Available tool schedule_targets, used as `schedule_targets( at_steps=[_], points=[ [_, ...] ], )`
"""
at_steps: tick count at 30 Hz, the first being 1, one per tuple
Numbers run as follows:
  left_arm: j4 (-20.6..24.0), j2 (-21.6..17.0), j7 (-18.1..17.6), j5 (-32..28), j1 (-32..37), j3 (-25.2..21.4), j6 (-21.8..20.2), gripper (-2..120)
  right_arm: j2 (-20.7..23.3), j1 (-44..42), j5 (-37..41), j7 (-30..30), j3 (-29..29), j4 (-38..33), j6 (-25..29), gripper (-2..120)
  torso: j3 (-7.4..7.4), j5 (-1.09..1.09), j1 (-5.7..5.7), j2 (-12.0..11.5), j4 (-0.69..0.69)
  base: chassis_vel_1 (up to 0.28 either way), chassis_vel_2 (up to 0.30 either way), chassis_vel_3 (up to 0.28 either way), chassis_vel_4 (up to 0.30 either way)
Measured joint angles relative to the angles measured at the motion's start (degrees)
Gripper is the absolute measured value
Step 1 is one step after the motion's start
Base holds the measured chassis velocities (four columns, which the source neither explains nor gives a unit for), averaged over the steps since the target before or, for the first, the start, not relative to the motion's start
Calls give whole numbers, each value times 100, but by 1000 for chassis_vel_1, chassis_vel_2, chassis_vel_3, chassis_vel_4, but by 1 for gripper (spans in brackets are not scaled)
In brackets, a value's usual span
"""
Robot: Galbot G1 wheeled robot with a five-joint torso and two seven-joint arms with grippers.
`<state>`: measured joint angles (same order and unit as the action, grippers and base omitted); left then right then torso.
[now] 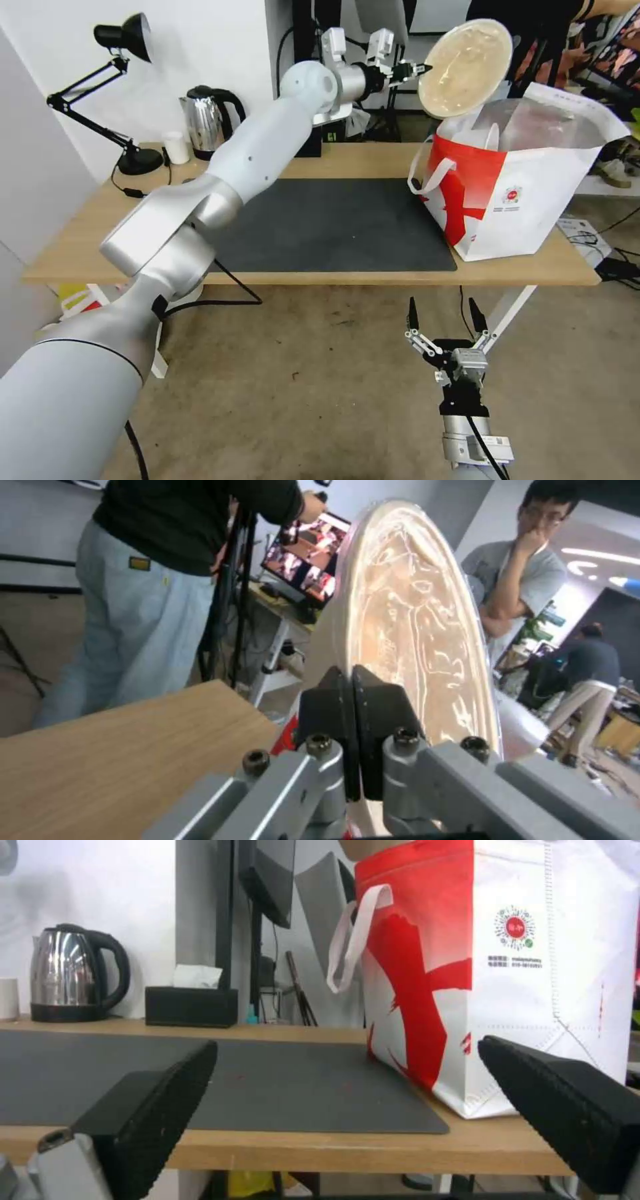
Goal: Pick up the trash from the table and place it into the takeout bag.
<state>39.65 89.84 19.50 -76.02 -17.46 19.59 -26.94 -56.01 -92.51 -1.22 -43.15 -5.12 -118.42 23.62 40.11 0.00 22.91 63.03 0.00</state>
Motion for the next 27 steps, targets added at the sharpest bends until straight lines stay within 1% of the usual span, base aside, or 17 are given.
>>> schedule_targets(
  at_steps=[2, 6, 8, 15, 19, 22, 27],
  points=[
    [-170, 90, 58, 79, -30, 1, 58, 0, 0, 0, 0, 0, 0, 0, 0, 100, 0, 0, 0, 0, 0, 0, 0, 0, 0],
    [-227, 146, 91, 106, -48, 0, 105, 0, 0, 0, 0, 0, 0, 0, 0, 100, 0, 0, 0, 0, -1, 0, 0, 0, 0],
    [-250, 157, 82, 112, -63, 81, 179, 0, 0, 0, 0, 0, 0, 0, 0, 100, 0, 0, 0, 0, 0, 0, 0, 0, 0],
    [-300, 154, -130, 134, -101, 215, 223, 0, 0, 0, 0, 0, 0, 0, 0, 100, 0, 0, 0, 0, 0, 0, 0, 0, 0],
    [-307, 149, -184, 181, -104, 226, 212, 0, 1, 0, 0, 0, 0, 0, 0, 100, 0, 0, 0, 0, 1, 0, 0, 0, 0],
    [-304, 147, -314, 367, -70, 302, 147, 0, 0, 0, 0, 0, 0, 0, 0, 100, 0, 0, 0, 0, 0, 0, 0, 0, 0],
    [-295, 146, -321, 422, -9, 317, 143, 0, 0, 0, 0, 0, 0, 0, 0, 100, 0, 0, 1, 0, 0, 0, 0, 0, 0]
  ],
)
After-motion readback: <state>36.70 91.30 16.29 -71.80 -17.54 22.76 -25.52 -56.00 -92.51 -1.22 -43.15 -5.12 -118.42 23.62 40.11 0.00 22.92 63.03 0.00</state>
